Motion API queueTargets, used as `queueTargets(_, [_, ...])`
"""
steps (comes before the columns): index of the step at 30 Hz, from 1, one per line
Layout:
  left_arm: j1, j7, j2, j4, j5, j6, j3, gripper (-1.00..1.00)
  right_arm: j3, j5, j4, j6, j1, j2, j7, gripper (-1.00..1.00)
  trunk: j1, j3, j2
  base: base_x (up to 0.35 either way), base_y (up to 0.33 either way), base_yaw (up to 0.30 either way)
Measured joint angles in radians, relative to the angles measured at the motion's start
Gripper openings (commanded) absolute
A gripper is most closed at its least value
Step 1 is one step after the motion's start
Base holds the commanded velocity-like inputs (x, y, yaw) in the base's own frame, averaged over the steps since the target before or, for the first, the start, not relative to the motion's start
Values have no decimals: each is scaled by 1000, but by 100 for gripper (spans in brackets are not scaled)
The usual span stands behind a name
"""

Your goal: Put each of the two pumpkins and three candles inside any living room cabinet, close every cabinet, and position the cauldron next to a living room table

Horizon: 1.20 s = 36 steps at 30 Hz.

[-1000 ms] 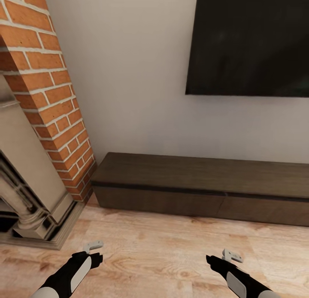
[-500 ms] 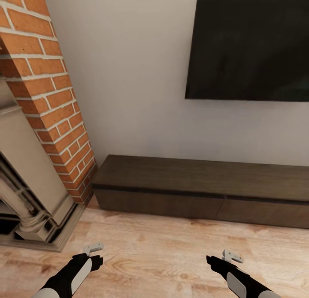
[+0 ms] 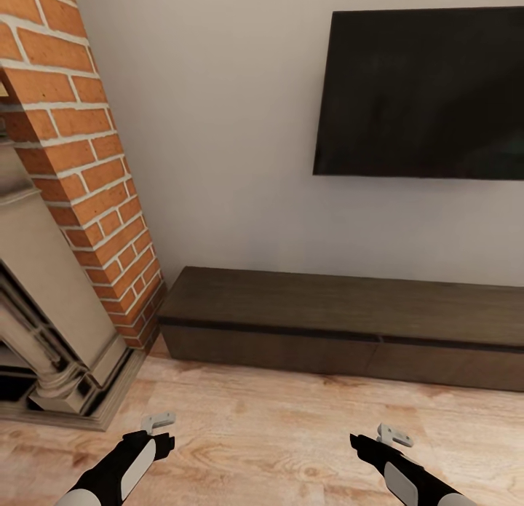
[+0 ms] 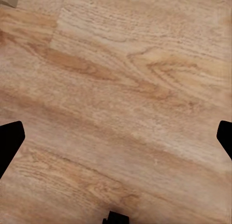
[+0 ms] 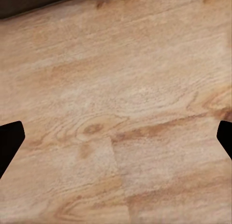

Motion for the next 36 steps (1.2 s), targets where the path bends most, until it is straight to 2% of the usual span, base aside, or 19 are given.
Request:
queueTargets(17, [0,0,-1,19,-1,-2,0,100,0,-3,3,-4,0,0,-2,100,-65,53,119,0,0,0])
queueTargets(22, [0,0,0,35,-1,-14,-2,100,0,-8,48,-23,0,1,-3,100,-84,69,154,0,0,0])
queueTargets(26, [0,1,-1,86,-5,-29,-9,100,-1,-9,125,-65,10,12,-3,100,-100,81,182,0,0,0])
queueTargets(30, [0,2,-1,178,-12,-73,-49,100,-2,-10,182,-118,58,33,-5,100,-115,94,210,0,0,0])
queueTargets(33, [0,3,-4,297,-11,-185,-71,100,-4,-14,201,-159,128,40,-9,100,-127,103,231,0,0,0])
queueTargets(36, [0,4,-11,400,-11,-255,-76,100,-5,-19,206,-174,186,41,-12,100,-138,113,252,0,0,0])
